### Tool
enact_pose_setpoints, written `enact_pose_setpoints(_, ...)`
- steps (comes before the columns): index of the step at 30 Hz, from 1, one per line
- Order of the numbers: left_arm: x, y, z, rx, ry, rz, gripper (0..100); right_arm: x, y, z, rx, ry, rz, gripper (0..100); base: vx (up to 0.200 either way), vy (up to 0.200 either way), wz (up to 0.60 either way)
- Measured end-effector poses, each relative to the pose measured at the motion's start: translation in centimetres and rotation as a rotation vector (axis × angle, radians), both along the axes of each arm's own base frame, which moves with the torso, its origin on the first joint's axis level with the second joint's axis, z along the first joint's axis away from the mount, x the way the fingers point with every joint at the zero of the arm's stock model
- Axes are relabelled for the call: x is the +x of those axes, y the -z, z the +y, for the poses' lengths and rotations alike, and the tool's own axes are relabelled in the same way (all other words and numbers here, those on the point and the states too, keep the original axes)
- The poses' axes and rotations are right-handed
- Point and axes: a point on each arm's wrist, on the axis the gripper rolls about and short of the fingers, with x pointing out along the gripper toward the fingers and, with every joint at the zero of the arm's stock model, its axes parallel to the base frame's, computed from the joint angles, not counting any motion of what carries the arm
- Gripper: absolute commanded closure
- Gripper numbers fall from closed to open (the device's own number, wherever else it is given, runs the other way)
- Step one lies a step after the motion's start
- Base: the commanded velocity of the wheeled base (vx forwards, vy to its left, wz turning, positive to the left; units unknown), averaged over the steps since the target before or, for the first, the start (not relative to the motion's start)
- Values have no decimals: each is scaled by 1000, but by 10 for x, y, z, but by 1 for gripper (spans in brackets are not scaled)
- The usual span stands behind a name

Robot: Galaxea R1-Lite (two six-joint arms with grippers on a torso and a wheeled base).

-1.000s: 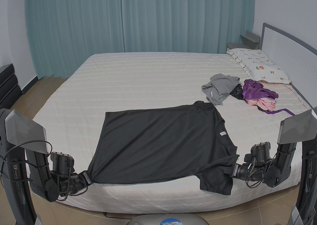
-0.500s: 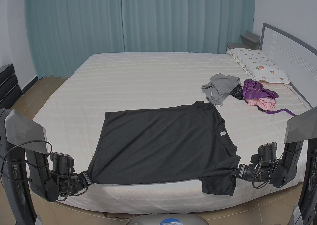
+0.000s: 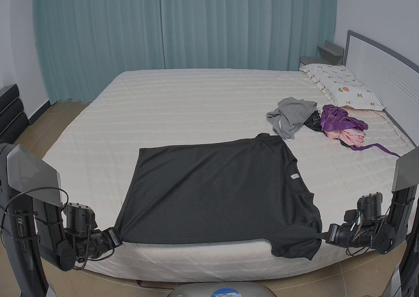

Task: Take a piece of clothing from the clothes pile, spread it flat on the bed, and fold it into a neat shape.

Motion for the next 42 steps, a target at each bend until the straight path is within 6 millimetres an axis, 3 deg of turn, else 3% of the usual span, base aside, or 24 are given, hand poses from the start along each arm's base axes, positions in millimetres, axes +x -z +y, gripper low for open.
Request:
enact_pose_setpoints(8,-11,2,1,33,34,7,100,-18,-6,-4,3,-26,-35,100,0,0,0)
enact_pose_setpoints(18,-25,3,2,82,83,50,100,-33,2,-8,-35,-62,96,100,0,0,0)
enact_pose_setpoints(42,-45,5,4,199,159,228,100,-54,-10,-18,-121,-64,197,100,0,0,0)
